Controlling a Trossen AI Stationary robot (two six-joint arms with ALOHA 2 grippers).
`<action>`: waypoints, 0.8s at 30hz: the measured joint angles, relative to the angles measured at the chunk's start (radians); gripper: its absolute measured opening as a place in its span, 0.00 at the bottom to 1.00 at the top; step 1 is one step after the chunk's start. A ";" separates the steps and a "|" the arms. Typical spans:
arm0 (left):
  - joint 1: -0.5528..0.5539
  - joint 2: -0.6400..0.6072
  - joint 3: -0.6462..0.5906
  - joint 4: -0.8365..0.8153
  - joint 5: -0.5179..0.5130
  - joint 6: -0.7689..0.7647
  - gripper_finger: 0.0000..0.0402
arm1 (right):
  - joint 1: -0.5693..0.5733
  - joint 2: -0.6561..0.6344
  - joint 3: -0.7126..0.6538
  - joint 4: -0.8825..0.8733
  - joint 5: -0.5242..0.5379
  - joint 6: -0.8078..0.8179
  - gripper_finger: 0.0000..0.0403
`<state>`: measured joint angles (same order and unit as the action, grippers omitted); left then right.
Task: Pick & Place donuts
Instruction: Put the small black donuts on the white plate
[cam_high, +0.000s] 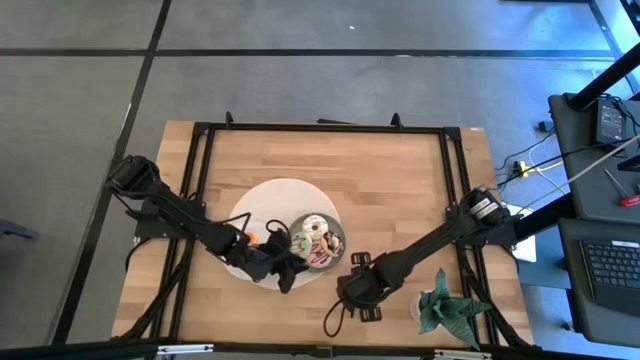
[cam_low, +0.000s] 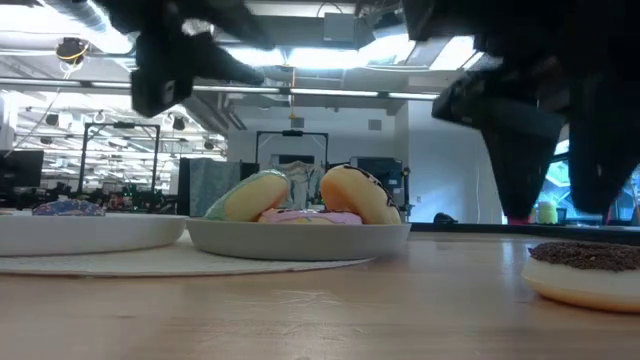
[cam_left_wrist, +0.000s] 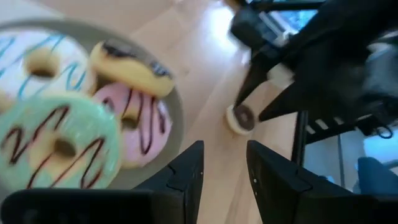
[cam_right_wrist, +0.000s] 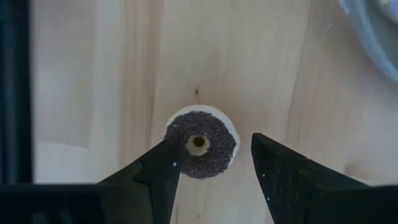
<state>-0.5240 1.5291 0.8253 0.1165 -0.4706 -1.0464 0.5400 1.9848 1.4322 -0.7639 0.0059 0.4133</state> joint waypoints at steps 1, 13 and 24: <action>0.000 0.000 0.000 0.018 -0.008 0.019 0.29 | 0.000 0.010 0.000 -0.001 0.000 0.001 0.49; -0.006 0.000 0.000 0.098 -0.008 0.082 0.29 | 0.000 0.086 0.003 -0.010 0.029 0.057 0.46; -0.007 0.000 0.000 0.098 -0.004 0.081 0.30 | 0.000 0.092 0.003 -0.048 0.014 0.048 0.20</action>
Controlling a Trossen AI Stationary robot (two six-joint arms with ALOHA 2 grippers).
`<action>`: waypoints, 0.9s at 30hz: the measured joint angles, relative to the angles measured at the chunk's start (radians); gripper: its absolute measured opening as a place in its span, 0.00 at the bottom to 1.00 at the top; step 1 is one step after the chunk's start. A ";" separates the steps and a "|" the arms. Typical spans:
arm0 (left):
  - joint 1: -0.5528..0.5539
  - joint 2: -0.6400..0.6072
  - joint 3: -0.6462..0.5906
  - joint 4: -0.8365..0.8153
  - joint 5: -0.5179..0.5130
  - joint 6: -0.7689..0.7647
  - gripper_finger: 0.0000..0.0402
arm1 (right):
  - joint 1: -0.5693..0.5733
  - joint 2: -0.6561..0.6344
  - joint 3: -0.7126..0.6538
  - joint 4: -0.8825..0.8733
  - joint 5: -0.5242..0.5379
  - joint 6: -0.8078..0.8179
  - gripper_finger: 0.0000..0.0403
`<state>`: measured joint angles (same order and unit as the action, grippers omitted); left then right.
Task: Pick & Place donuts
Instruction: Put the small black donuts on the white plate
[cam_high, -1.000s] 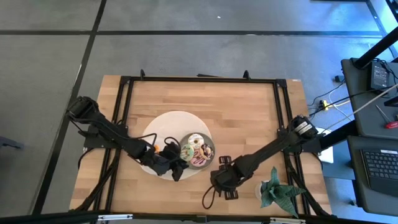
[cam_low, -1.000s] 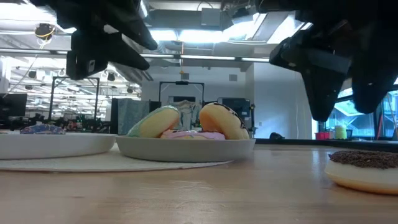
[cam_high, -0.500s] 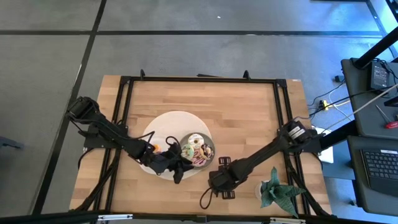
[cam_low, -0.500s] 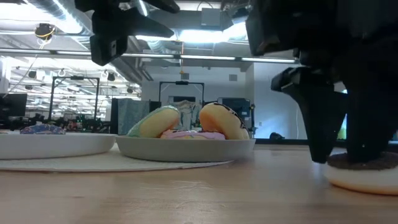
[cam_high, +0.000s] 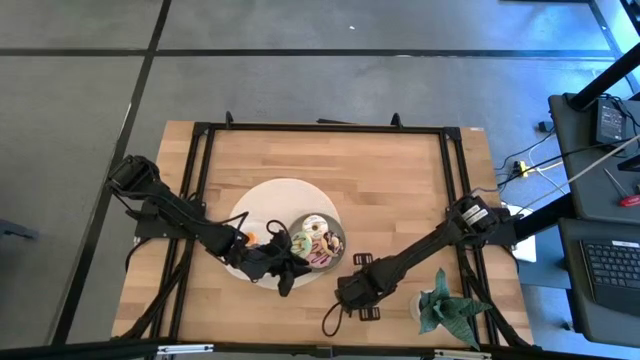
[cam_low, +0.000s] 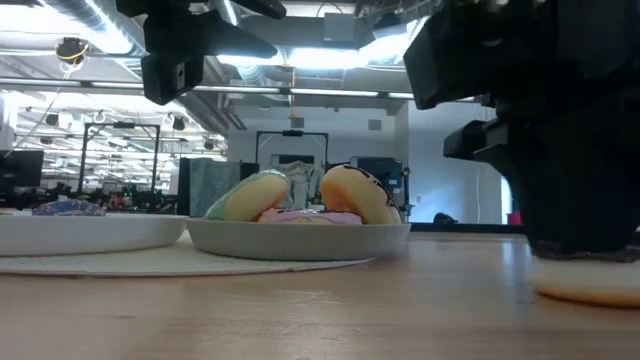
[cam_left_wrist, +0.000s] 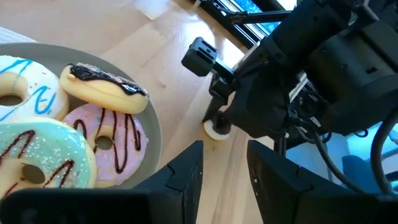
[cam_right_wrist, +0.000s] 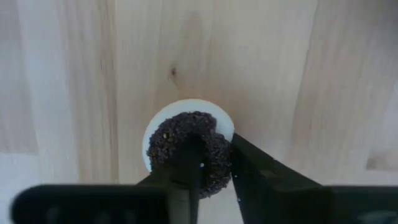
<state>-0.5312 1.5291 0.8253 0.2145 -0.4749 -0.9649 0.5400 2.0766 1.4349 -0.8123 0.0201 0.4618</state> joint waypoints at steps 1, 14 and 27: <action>0.000 0.000 0.000 0.000 0.004 0.000 0.30 | 0.000 -0.005 0.000 -0.010 -0.004 -0.001 0.18; 0.015 0.000 0.000 0.129 0.018 0.051 0.30 | -0.091 -0.318 -0.001 -0.085 0.209 0.008 0.06; 0.103 0.000 0.000 0.264 0.017 0.201 0.29 | -0.212 -0.405 -0.001 0.242 0.311 -0.071 0.05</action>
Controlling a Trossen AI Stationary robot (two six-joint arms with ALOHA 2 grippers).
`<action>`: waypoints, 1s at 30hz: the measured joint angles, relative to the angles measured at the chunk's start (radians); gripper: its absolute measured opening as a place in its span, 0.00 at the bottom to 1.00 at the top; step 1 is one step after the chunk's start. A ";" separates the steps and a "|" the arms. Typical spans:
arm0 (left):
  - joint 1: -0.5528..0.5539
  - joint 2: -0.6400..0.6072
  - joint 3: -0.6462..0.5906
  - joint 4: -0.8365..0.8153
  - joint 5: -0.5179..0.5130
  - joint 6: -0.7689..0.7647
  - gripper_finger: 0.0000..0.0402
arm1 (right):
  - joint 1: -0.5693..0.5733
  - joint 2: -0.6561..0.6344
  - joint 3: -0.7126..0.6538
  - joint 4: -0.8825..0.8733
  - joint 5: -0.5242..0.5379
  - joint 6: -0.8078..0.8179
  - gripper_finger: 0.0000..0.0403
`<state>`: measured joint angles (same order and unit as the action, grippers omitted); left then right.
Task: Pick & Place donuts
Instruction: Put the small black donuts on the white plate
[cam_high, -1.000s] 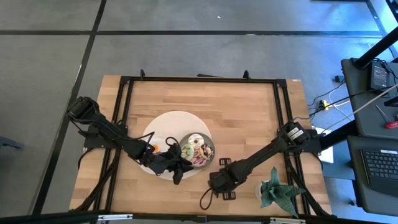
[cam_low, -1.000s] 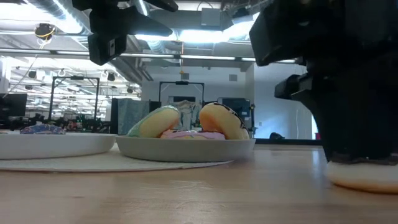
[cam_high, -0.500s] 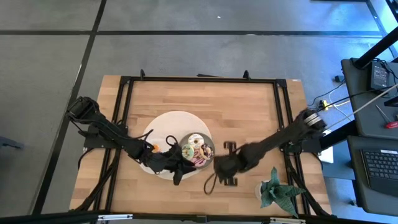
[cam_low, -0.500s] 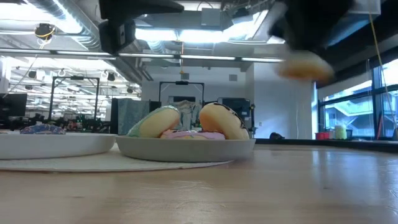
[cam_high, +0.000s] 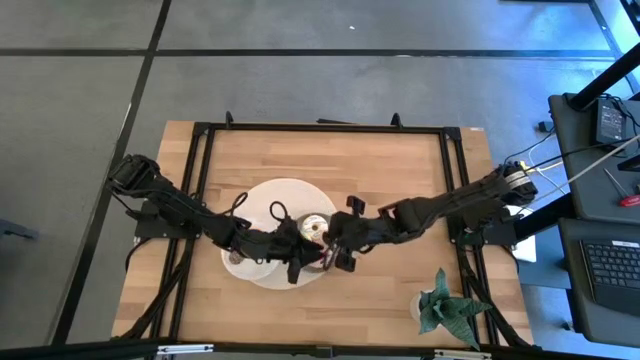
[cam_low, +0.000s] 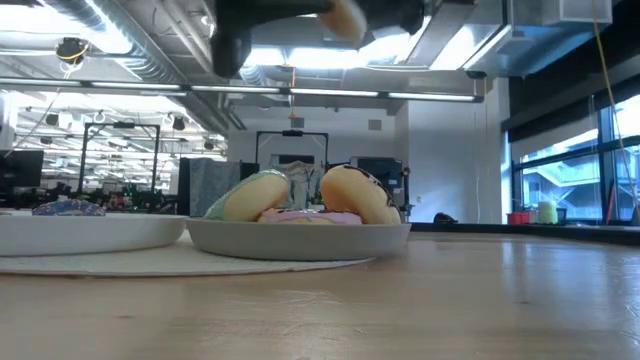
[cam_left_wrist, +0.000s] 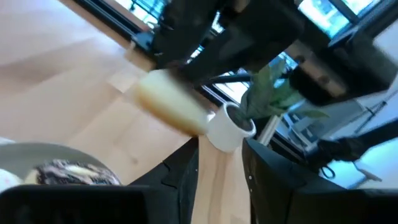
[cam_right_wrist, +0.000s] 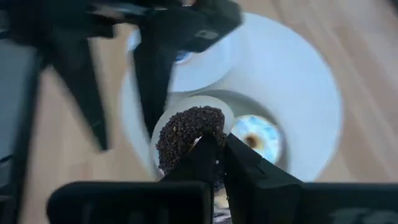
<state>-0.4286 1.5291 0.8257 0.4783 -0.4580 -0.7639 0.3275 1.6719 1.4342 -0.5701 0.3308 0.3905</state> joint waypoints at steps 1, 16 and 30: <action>0.007 0.000 0.000 0.005 -0.001 0.000 0.30 | -0.007 0.002 0.000 -0.001 0.015 -0.001 0.05; 0.111 0.000 0.000 0.012 -0.060 0.003 0.38 | -0.106 0.003 0.000 -0.035 0.052 0.017 0.08; 0.162 0.000 0.000 -0.012 -0.074 -0.008 0.64 | -0.145 0.002 0.003 -0.138 0.046 0.023 0.08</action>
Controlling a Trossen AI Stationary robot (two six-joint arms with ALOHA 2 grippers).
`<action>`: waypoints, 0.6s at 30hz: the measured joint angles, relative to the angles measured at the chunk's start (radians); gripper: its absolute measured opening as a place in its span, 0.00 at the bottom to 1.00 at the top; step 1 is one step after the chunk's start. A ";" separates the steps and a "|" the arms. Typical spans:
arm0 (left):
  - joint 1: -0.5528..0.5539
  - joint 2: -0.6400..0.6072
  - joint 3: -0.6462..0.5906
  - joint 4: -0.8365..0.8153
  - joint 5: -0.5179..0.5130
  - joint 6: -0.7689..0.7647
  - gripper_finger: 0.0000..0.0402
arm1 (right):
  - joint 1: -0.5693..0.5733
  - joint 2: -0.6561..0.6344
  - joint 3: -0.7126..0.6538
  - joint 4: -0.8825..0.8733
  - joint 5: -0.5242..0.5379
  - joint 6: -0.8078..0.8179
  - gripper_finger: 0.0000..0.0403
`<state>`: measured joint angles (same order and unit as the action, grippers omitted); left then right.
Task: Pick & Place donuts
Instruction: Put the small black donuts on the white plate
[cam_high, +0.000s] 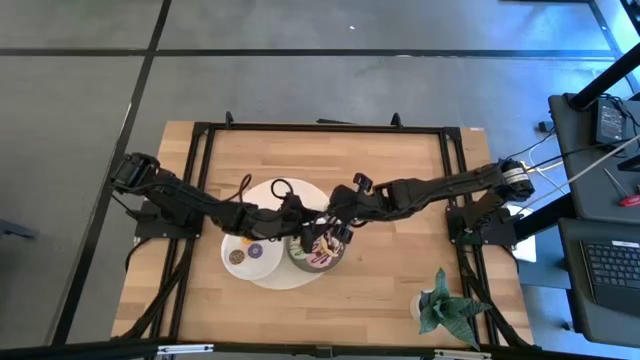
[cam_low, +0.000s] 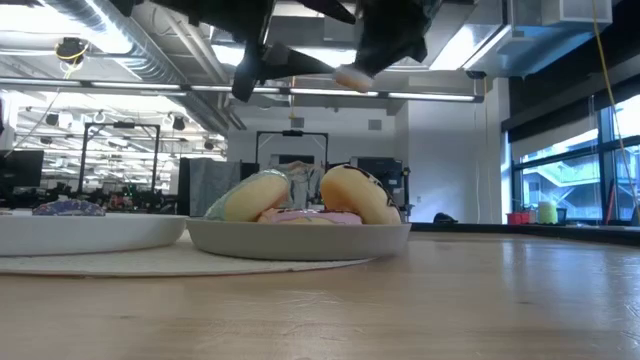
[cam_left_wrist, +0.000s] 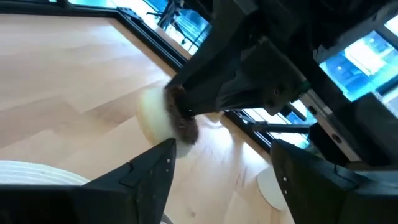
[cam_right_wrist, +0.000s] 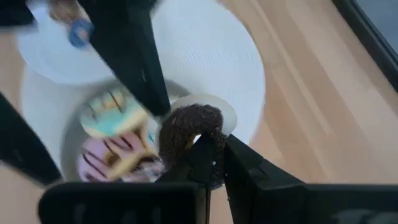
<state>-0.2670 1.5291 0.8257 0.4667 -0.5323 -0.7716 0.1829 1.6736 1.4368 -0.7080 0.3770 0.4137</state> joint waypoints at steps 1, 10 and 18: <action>0.004 0.000 0.000 0.000 -0.001 -0.006 0.65 | -0.005 0.000 0.010 -0.038 0.000 0.001 0.08; 0.021 0.000 0.000 0.002 0.000 -0.029 0.65 | -0.016 -0.004 0.068 -0.104 0.046 0.015 0.08; 0.031 0.000 0.000 0.002 -0.020 -0.028 0.65 | -0.009 -0.004 0.068 -0.066 -0.010 0.027 0.08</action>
<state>-0.2360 1.5291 0.8257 0.4690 -0.5522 -0.7994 0.1738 1.6699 1.5043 -0.7744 0.3673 0.4404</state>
